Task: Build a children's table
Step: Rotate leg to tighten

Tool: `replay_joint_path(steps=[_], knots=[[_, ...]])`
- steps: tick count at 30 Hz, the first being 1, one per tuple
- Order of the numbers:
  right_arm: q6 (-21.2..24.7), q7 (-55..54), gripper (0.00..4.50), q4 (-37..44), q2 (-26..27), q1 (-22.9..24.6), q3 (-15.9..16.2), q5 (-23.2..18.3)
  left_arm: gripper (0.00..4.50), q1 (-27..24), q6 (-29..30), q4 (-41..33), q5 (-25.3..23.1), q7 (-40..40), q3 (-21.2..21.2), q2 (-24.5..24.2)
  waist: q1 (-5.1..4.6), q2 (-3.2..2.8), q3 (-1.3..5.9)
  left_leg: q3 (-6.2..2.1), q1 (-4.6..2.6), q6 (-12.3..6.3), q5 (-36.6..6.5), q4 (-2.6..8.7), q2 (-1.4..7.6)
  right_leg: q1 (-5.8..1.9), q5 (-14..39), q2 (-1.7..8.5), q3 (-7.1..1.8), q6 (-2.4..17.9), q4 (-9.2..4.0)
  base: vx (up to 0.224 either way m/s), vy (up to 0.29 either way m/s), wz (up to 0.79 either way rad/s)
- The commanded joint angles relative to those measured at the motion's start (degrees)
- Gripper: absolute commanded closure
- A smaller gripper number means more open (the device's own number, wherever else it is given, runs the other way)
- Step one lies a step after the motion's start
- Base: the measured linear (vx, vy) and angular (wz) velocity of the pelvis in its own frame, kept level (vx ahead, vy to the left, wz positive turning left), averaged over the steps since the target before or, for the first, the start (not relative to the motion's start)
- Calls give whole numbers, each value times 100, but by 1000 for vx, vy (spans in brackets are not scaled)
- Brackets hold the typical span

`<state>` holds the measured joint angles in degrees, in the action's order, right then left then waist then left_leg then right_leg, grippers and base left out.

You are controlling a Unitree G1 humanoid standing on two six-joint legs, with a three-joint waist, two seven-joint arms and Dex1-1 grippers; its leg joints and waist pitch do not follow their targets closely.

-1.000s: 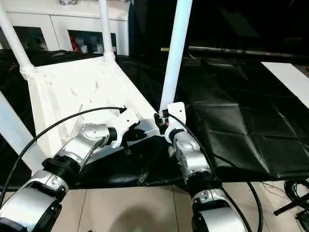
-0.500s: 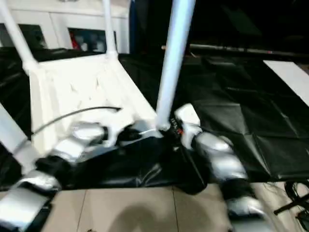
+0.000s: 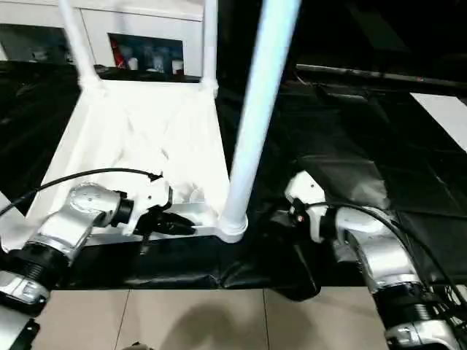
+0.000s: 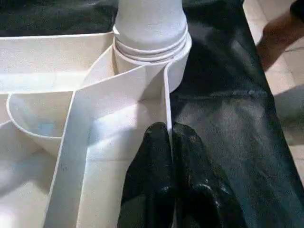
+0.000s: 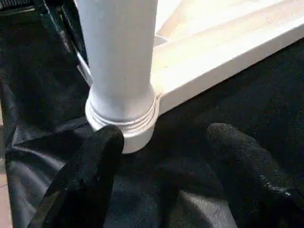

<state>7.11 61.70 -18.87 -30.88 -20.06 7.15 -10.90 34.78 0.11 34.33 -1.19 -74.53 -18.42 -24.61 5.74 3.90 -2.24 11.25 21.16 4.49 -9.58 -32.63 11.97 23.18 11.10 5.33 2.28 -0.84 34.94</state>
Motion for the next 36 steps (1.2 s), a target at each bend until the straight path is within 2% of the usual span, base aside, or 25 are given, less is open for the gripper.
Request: replay_joint_path(steps=[1, 4, 8, 9, 11, 12, 14, 17, 18, 19, 21, 24, 25, 26, 27, 28, 29, 30, 31, 32, 33, 34, 36], knots=[[26, 1, 135, 92, -139, 67, -118, -15, 450, -11, 68, -44, -277, -228, -292, -72, -23, 4, 279, -31, -87, -163, -1514, 357, 138, -224, 1271, 232, -178, 1092, -434, 0, 0, 0], [50, -20, 135, 132, -151, 96, -129, -24, 450, 19, 46, -78, -284, -304, -318, -136, -27, 7, 285, -34, -88, -137, -1504, 355, 135, -222, 1281, 223, -178, 1058, -433, 0, 0, 0], [76, -66, 135, 222, -148, 185, -160, -26, 450, 27, -143, -106, -381, -381, -444, -274, -41, -27, 299, -37, -95, -131, -1435, 348, 135, -223, 1023, 210, -175, 1107, -408, 0, 0, 0], [78, -101, 135, 254, -147, 222, -181, -35, 422, 17, -235, -133, -401, -195, -393, -239, -47, -24, 297, -36, -87, -131, -1423, 348, 132, -230, 954, 202, -171, 1138, -399, 0, 0, 0], [79, -139, 135, 286, -147, 255, -202, -49, 422, 7, -287, -190, -358, -123, -337, -200, -39, -28, 302, -30, -98, -135, -1448, 342, 135, -229, 908, 207, -174, 1168, -399, 0, 0, 0], [66, -193, 136, 299, -144, 282, -231, -54, 405, -21, -205, -292, -297, -108, -294, -175, -40, -13, 300, -30, -99, -136, -1447, 341, 135, -226, 914, 203, -173, 1173, -399, 0, 0, 0], [37, -438, 136, 350, -91, 352, -370, -86, 390, -126, -121, -642, -148, -123, -211, -178, -37, 7, 294, -36, -80, -138, -1410, 347, 144, -241, 995, 219, -178, 1149, -392, 0, 0, 0], [51, -733, 136, 433, 32, 389, -534, -143, 371, -208, -177, -953, -95, -37, -124, -259, -47, -14, 311, -33, -82, -130, -1286, 339, 138, -240, 809, 204, -174, 1170, -370, 0, 0, 0], [62, -830, 136, 474, 63, 411, -580, -152, 351, -257, -92, -1126, -33, -40, -85, -292, -59, -31, 313, -34, -75, -123, -1260, 339, 133, -247, 722, 202, -173, 1191, -357, 0, 0, 0], [77, -945, 136, 554, 95, 446, -635, -160, 351, -312, -30, -1353, 27, -21, -29, -337, -74, -25, 315, -39, -72, -123, -1206, 341, 137, -257, 614, 195, -169, 1203, -346, 0, 0, 0], [166, -1098, 136, 773, 132, 554, -738, -212, 340, -438, 302, -1853, 260, -30, 115, -400, -99, -58, 315, -26, -83, -139, -1181, 331, 129, -250, 473, 172, -172, 1261, -328, 0, 0, 0], [366, -1282, 136, 1215, 134, 781, -897, -337, 314, -588, 670, -2484, 490, 181, 408, -430, -96, -47, 302, -17, -80, -177, -1194, 324, 129, -262, 454, 170, -180, 1283, -334, 0, 0, 0], [429, -1372, 136, 1369, 153, 860, -958, -376, 303, -654, 783, -2656, 601, 390, 597, -363, -103, -145, 296, -23, -92, -153, -1248, 334, 125, -252, 540, 160, -181, 1265, -342, 0, 0, 0], [455, -1409, 136, 1432, 161, 893, -983, -391, 294, -681, 830, -2726, 647, 476, 675, -336, -121, -115, 288, -14, -86, -127, -1300, 337, 137, -257, 543, 157, -185, 1254, -356, 0, 0, 0], [518, -1589, 136, 1629, 241, 998, -1077, -417, 283, -822, 1047, -2978, 807, 868, 970, -206, -127, -187, 286, -25, -95, -75, -1388, 340, 128, -253, 650, 149, -181, 1249, -352, 0, 0, 0], [575, -1825, 136, 1771, 333, 1063, -1161, -401, 283, -948, 1239, -3155, 857, 1322, 1237, -58, -171, -143, 269, -13, -75, -26, -1508, 333, 132, -249, 705, 143, -179, 1256, -386, 0, 0, 0], [640, -2173, 136, 1872, 464, 1107, -1259, -320, 270, -1081, 1394, -3263, 811, 1866, 1501, 128, -183, -151, 281, -20, -83, -8, -1544, 334, 126, -256, 816, 137, -172, 1229, -384, 0, 0, 0], [640, -2173, 136, 1872, 464, 1107, -1259, -320, 260, -1081, 1394, -3263, 811, 1866, 1501, 128, -213, -139, 276, -19, -77, -17, -1607, 328, 100, -241, 1116, 131, -168, 1137, -427, 0, 0, 0], [781, -2750, 136, 2106, 727, 1236, -1358, -194, 251, -1463, 1472, -3398, 588, 3028, 1931, 595, -267, -168, 269, -24, -64, 8, -1611, 333, 111, -243, 1245, 124, -176, 1065, -437, 0, 0, 0], [818, -2860, 136, 2166, 783, 1275, -1361, -170, 244, -1561, 1480, -3428, 548, 3264, 2017, 701, -285, -159, 257, -30, -46, 5, -1630, 331, 110, -240, 1322, 125, -169, 1006, -459, 0, 0, 0], [841, -2931, 136, 2204, 819, 1299, -1363, -155, 235, -1624, 1485, -3447, 523, 3415, 2072, 768, -310, -146, 256, -31, -43, -21, -1670, 330, 91, -234, 1600, 117, -163, 859, -500, 0, 0, 0], [902, -3389, 136, 2353, 1139, 1421, -1432, -121, 225, -2034, 1238, -3647, 552, 4003, 2285, 1218, -329, -163, 261, -37, -32, -25, -1692, 328, 95, -216, 1725, 129, -166, 770, -522, 0, 0, 0], [1041, -3868, 118, 2598, 1592, 1627, -1478, -233, 209, -2569, 655, -3878, 500, 4683, 2527, 1720, -387, -149, 277, -60, 20, -54, -1650, 345, 97, -230, 1640, 103, -158, 691, -525, 0, 0, 0]])
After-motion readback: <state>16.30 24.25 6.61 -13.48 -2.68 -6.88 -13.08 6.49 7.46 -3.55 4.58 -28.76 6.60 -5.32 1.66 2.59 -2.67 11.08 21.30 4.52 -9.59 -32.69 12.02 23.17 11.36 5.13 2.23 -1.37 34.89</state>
